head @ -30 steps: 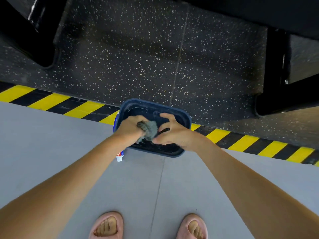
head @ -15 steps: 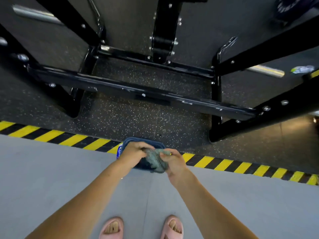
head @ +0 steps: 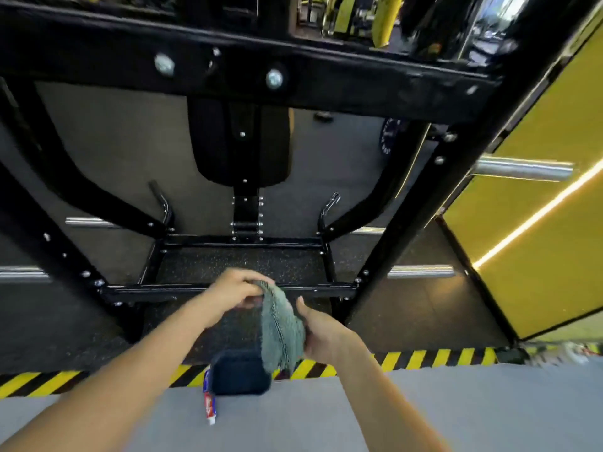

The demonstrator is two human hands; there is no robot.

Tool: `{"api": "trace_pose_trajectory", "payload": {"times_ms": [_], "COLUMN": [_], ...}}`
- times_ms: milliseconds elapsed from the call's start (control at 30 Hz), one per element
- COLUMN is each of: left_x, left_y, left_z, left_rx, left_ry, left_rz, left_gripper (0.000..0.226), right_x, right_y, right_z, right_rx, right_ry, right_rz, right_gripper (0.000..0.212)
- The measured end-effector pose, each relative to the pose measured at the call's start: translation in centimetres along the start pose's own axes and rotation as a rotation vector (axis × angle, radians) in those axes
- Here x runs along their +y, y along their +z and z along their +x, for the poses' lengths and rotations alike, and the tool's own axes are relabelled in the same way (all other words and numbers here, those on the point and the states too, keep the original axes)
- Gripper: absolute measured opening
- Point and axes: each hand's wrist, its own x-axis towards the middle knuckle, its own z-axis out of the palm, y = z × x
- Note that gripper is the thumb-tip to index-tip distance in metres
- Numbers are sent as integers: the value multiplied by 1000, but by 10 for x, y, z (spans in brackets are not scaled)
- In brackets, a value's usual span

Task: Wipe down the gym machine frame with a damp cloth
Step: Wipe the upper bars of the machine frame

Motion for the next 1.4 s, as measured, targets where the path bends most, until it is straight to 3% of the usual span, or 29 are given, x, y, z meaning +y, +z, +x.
{"api": "trace_pose_trajectory", "payload": {"times_ms": [100,233,300,333,400,467,500,567,667,767,933,1000,1233,1400], "left_x": [60,118,130,135,140,145,146,153,165,177,197,209,224,235], "left_y": [6,19,25,26,28,30,32,35,34,19,-3,-9,-67,-77], "left_z": [-31,-67,-76,-79,-88,-97,-103,-117,-134,-154,-171,-178,-185,-189], "left_rx": [-85,-122,-29,42,119,64,49,88,188,219,224,229,97,95], "left_ry": [78,102,54,27,-45,-126,-149,-129,-41,53,199,250,95,177], "left_rz": [-209,-490,-574,-590,-573,-462,-382,-298,-308,-319,-326,-381,-529,-593], "left_gripper": [28,16,15,23,66,101,103,86,43,22,14,15,8,11], "right_x": [-17,-35,-46,-51,-62,-69,-72,-77,-88,-102,-118,-122,-146,-172], "right_y": [13,23,26,27,30,37,41,51,67,69,65,61,43,54], "right_z": [-46,-94,-113,-123,-142,-156,-160,-166,-187,-205,-231,-240,-263,-275], "right_rx": [-76,-212,-250,-262,-240,-127,-61,66,244,332,57,-9,88,264], "right_ry": [-75,-227,-377,-470,-586,-622,-638,-695,-789,-822,-687,-647,-621,-727], "right_rz": [-69,38,97,97,7,-127,-180,-255,-429,-435,20,43,-5,-42], "right_gripper": [33,43,43,37,22,27,31,27,12,10,10,11,12,28]}}
